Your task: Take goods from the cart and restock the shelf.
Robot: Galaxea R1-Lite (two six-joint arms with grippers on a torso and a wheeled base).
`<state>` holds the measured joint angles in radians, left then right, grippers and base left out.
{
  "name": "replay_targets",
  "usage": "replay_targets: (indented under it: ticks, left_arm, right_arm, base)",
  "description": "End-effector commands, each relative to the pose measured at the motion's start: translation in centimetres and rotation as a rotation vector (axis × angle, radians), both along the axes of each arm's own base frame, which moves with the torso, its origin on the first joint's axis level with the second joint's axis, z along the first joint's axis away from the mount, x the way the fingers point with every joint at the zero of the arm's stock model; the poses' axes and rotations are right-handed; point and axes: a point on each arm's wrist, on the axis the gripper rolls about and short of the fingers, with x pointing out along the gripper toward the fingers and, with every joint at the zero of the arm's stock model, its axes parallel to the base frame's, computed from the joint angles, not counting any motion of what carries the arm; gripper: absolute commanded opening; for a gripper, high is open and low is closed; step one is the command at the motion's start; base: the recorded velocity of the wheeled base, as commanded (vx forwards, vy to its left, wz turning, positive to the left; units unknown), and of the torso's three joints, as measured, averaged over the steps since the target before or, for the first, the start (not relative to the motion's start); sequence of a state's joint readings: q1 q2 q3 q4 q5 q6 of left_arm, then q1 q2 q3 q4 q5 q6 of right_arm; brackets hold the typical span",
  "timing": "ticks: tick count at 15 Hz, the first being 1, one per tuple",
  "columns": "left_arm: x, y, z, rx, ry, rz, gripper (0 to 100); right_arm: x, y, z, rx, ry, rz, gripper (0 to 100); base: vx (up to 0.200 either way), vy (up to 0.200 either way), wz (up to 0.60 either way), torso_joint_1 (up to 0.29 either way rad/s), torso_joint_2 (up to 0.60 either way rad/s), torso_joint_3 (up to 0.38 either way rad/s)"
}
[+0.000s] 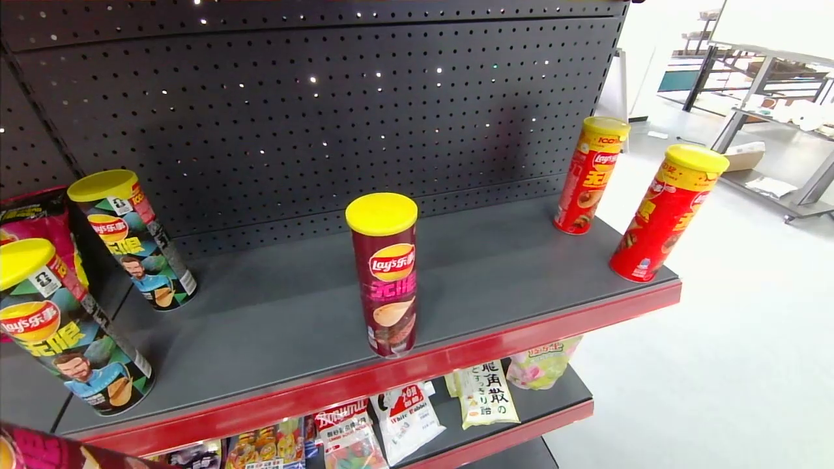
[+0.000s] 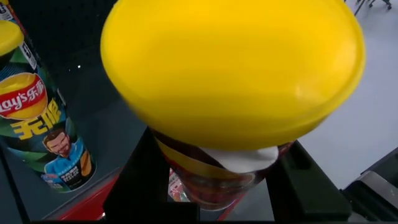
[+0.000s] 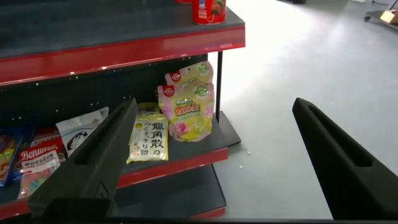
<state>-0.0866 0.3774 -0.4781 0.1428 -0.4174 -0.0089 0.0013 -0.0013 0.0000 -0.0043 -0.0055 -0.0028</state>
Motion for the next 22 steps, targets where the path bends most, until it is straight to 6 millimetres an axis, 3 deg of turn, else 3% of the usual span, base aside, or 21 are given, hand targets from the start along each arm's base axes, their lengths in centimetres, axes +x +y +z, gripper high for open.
replay_targets:
  ticks: [1,9,12,18,22]
  left_arm:
    - [2.3,-0.2,1.4,0.014,0.078,-0.001,0]
    - [10.6,-1.5,4.8,0.042,0.1,-0.082,0]
    - [13.7,-2.8,4.8,0.062,0.153,-0.138,0]
    - [22.1,-4.6,4.2,0.146,0.114,-0.138,0]
    - [25.8,-6.7,4.4,0.167,0.103,-0.188,0]
  right_arm:
    - [0.0,0.0,0.0,0.0,0.001,0.0,100]
    - [0.0,0.0,0.0,0.0,0.001,0.0,100]
    - [0.0,0.0,0.0,0.0,0.001,0.0,100]
    - [0.0,0.0,0.0,0.0,0.001,0.0,100]
    - [0.0,0.0,0.0,0.0,0.001,0.001,100]
  base:
    - [0.0,0.0,0.0,0.0,0.0,0.0]
    - [0.0,0.0,0.0,0.0,0.0,0.0]
    - [0.0,0.0,0.0,0.0,0.0,0.0]
    - [0.0,0.0,0.0,0.0,0.0,0.0]
    - [0.0,0.0,0.0,0.0,0.0,0.0]
